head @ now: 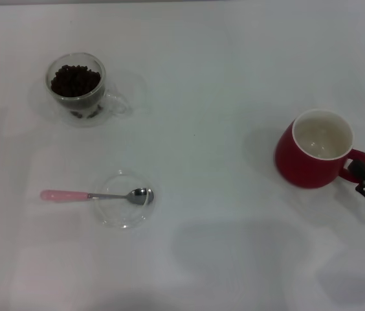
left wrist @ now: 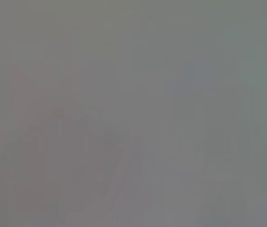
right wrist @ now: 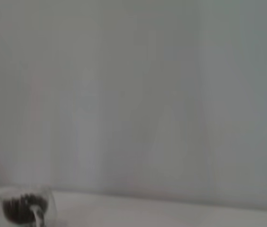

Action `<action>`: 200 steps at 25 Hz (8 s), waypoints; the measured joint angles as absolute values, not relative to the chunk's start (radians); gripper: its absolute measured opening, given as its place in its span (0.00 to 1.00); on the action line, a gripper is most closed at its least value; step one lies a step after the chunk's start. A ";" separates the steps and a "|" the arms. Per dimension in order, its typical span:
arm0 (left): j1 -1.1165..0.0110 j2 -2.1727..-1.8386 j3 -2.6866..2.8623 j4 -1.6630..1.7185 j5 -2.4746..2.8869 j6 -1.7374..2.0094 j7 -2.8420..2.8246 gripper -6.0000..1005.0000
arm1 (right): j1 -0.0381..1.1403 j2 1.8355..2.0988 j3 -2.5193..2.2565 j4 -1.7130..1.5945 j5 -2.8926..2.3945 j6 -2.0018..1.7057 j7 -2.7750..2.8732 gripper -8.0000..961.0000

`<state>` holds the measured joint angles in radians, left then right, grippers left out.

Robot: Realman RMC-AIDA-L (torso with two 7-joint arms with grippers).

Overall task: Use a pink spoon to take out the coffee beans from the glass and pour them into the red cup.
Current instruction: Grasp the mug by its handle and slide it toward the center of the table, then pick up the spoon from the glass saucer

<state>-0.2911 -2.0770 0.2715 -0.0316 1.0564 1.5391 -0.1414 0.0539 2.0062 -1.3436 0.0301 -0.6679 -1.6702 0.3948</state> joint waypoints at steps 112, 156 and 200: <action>-0.252 -2.080 0.285 -0.017 1.048 1.574 -0.146 0.87 | 0.194 2.028 -1.982 -0.337 -0.442 -1.306 0.550 0.20; -0.242 -2.077 0.282 0.034 1.046 1.563 -0.138 0.87 | 0.181 2.008 -1.917 -0.205 -0.440 -1.336 0.476 0.59; -0.175 -2.086 0.426 -0.085 1.067 1.763 -0.466 0.87 | 0.164 1.857 -1.919 0.128 -0.194 -2.099 0.472 0.77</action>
